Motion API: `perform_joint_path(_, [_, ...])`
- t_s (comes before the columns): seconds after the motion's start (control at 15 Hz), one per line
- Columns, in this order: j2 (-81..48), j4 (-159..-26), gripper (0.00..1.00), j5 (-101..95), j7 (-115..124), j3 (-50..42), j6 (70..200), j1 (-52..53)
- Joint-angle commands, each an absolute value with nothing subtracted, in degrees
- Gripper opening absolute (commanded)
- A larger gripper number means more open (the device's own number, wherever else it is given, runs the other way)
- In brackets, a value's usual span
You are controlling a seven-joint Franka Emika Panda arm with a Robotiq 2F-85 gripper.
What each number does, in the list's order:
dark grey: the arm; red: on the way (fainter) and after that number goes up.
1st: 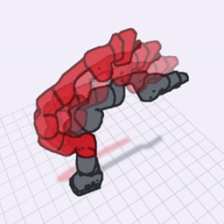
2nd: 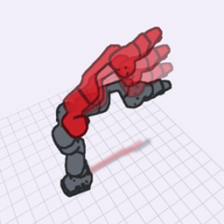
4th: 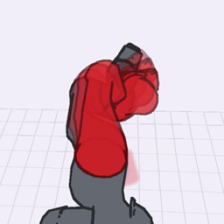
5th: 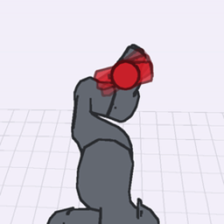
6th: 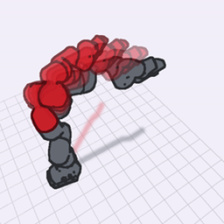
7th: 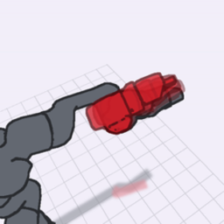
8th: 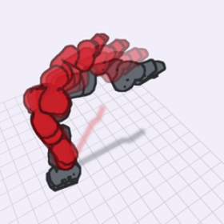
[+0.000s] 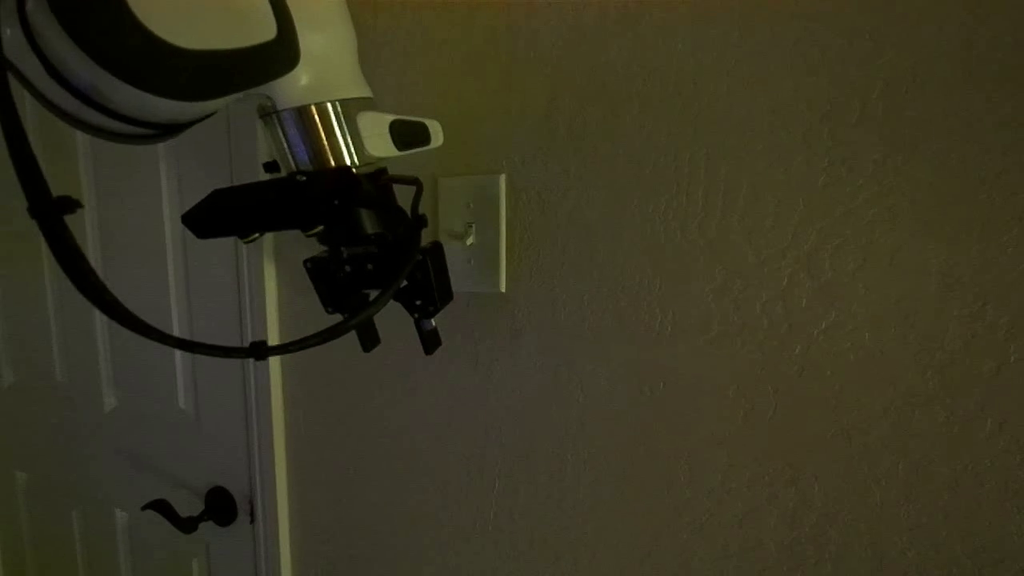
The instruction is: Turn on the light switch
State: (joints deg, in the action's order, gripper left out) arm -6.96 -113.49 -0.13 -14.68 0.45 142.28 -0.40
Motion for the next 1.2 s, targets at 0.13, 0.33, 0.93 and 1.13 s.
perform_joint_path(0.13, [-6.1,-113.4,0.34,-2.4,-12.3,-0.2,145.7,-0.9])
perform_joint_path(0.33, [-5.8,-113.9,0.14,-1.1,-13.1,-0.5,149.6,-1.6])
perform_joint_path(0.93, [-5.8,-113.8,0.04,4.7,-13.7,-0.6,157.8,-3.0])
perform_joint_path(1.13, [-5.8,-113.5,0.05,7.2,-13.9,-0.3,158.3,-2.9])
